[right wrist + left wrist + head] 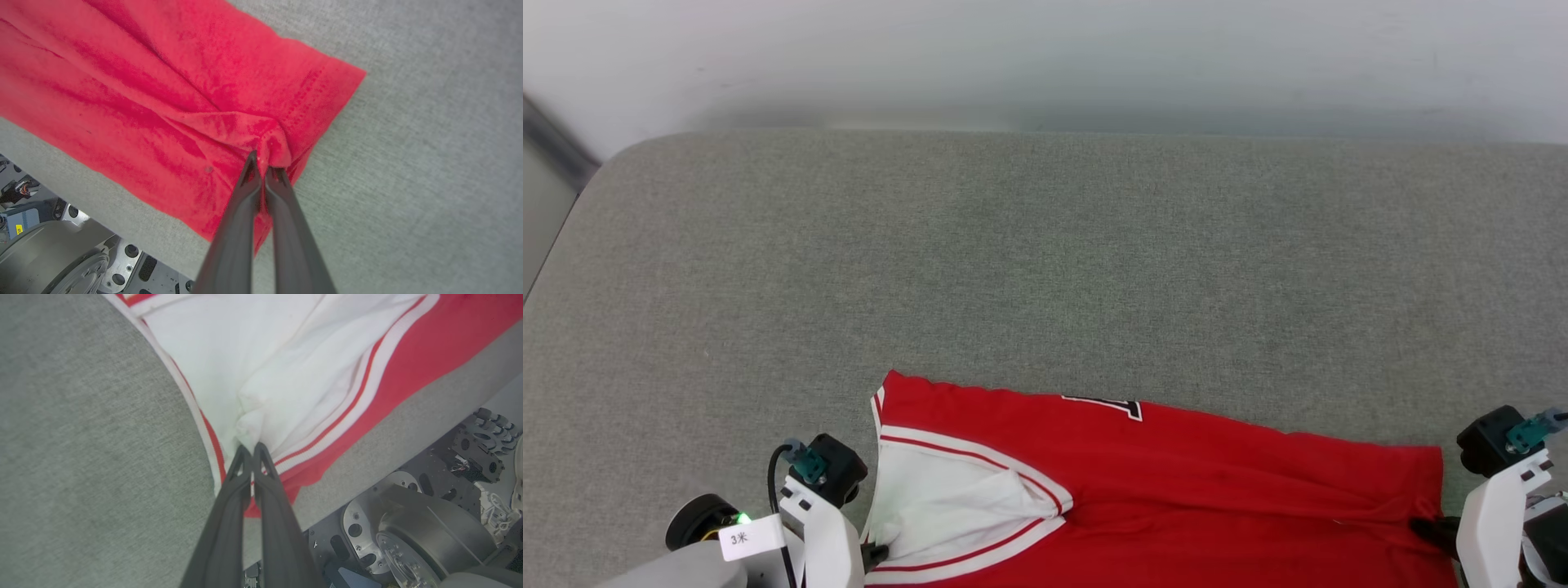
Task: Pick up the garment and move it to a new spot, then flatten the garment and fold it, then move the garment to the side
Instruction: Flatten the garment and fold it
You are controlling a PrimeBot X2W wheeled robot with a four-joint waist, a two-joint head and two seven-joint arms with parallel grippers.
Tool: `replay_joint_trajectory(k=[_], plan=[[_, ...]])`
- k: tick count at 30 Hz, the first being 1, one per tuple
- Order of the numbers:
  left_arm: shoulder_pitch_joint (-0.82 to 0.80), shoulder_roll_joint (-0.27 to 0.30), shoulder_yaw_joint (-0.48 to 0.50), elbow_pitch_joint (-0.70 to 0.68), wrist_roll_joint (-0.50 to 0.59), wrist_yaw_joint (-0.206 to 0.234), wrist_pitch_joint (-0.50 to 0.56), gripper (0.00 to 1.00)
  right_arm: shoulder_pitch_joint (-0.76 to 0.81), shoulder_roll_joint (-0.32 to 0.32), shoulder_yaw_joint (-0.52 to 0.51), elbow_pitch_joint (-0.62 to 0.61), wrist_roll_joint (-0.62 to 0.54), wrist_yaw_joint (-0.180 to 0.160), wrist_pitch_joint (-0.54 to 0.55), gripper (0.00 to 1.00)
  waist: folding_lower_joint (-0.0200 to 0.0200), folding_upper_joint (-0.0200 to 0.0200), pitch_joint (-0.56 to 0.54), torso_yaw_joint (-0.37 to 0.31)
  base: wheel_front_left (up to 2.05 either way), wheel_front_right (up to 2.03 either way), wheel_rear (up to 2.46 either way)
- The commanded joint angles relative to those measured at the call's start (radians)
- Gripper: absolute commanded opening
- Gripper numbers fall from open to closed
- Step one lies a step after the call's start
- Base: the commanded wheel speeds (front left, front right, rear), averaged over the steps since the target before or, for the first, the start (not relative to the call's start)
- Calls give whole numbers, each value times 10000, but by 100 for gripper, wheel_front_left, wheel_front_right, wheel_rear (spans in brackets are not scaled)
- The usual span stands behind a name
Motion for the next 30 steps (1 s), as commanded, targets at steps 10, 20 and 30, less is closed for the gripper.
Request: replay_joint_trajectory(k=[10,20,30], plan=[[234,-112,488,242,550,641,-1574,100,295,-154,-634,-348,-452,-7,-896,100,2,0,-416,85,0,0,0],[895,-453,1820,14,1754,3560,-5302,100,1217,24,-3835,-1149,72,-6,-1316,100,2,0,-513,206,0,0,0],[1931,-2050,4324,12,3674,4750,-5885,100,1875,1369,-5233,-417,1338,-6,-98,100,2,0,-83,479,0,0,0]])
